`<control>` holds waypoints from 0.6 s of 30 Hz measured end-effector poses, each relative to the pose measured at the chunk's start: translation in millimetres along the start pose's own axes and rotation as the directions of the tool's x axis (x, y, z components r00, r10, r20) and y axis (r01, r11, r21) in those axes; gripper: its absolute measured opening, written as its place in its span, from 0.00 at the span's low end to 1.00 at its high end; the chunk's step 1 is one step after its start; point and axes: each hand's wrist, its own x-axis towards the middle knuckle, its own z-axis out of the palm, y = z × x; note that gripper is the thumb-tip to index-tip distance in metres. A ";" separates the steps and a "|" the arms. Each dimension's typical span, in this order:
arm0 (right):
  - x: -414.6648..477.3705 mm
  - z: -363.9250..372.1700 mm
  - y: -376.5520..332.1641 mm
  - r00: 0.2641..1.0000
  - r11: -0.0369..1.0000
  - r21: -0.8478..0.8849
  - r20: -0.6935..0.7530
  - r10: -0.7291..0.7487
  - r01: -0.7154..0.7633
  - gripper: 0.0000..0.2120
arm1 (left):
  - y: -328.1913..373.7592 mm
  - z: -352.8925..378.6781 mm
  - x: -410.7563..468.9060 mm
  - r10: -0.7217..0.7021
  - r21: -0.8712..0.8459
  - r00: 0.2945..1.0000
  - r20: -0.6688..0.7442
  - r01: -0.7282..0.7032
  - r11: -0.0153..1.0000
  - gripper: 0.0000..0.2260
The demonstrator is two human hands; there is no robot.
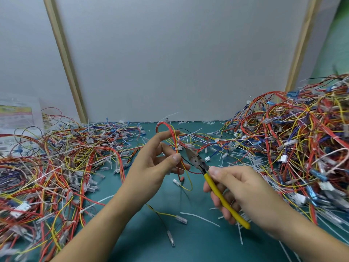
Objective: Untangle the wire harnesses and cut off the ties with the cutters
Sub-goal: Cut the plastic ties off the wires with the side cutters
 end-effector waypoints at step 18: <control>4.6 -2.5 3.8 0.964 0.972 0.142 -0.213 -0.156 0.189 0.14 | -6.0 7.8 -7.8 -0.027 0.318 0.948 0.317 -0.079 0.945 0.09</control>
